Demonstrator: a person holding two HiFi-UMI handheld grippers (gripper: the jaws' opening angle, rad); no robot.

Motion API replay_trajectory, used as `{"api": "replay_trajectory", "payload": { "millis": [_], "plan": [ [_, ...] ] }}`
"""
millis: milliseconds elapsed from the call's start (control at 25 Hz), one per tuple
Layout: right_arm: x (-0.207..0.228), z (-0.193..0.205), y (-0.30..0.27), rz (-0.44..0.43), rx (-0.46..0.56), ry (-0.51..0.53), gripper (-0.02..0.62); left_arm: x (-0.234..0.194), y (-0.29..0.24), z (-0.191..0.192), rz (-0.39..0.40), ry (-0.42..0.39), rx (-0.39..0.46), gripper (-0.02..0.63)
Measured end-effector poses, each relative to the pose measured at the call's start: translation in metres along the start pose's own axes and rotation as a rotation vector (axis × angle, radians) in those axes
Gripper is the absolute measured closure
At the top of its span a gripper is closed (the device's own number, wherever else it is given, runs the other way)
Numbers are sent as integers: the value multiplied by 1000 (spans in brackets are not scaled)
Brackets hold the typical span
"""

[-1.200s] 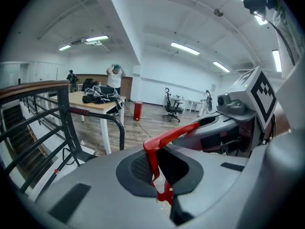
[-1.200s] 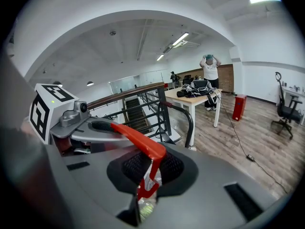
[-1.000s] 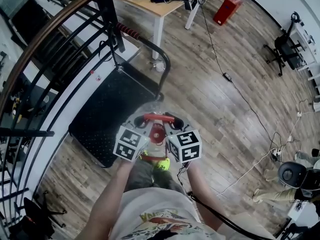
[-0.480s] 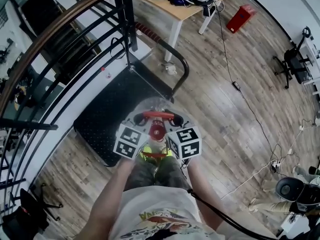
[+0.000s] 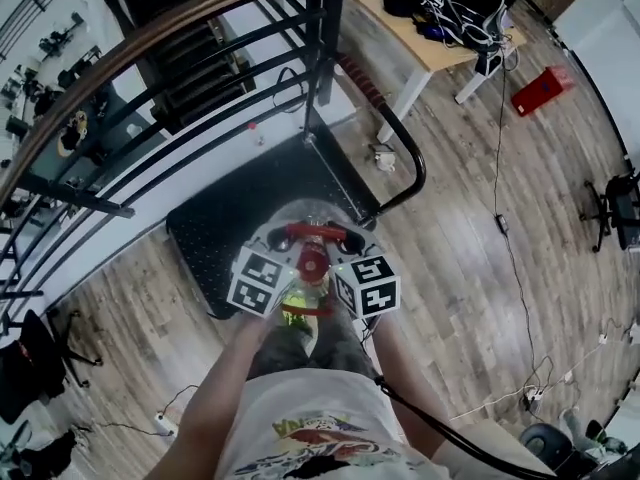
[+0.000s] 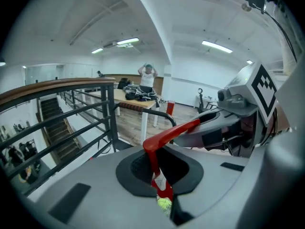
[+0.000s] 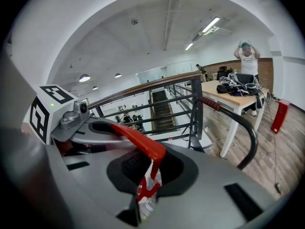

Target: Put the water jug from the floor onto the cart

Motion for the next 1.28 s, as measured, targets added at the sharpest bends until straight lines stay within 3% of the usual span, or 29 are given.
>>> {"api": "replay_trajectory", "payload": {
  "millis": [240, 640, 960, 1280],
  "plan": [
    [6, -17, -36, -128, -37, 50, 554, -32, -11, 0, -124, 84, -12, 597],
    [14, -17, -91, -281, -109, 124, 557, -77, -33, 13, -266, 226, 12, 597],
    [35, -16, -157, -312, -150, 130, 558, -126, -71, 24, -289, 271, 18, 595],
    [27, 11, -207, -326, -160, 117, 561, -165, -86, 60, -298, 296, 64, 597]
  ]
}}
Point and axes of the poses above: the fingertips, and each gripper's own axes: y backward along the fingers, x to its right, z out of its underside, the point moved 1 cm from there along y, backward along the fingers, and after that the axes turned 3 degrees about y, right-handed, at the moved point
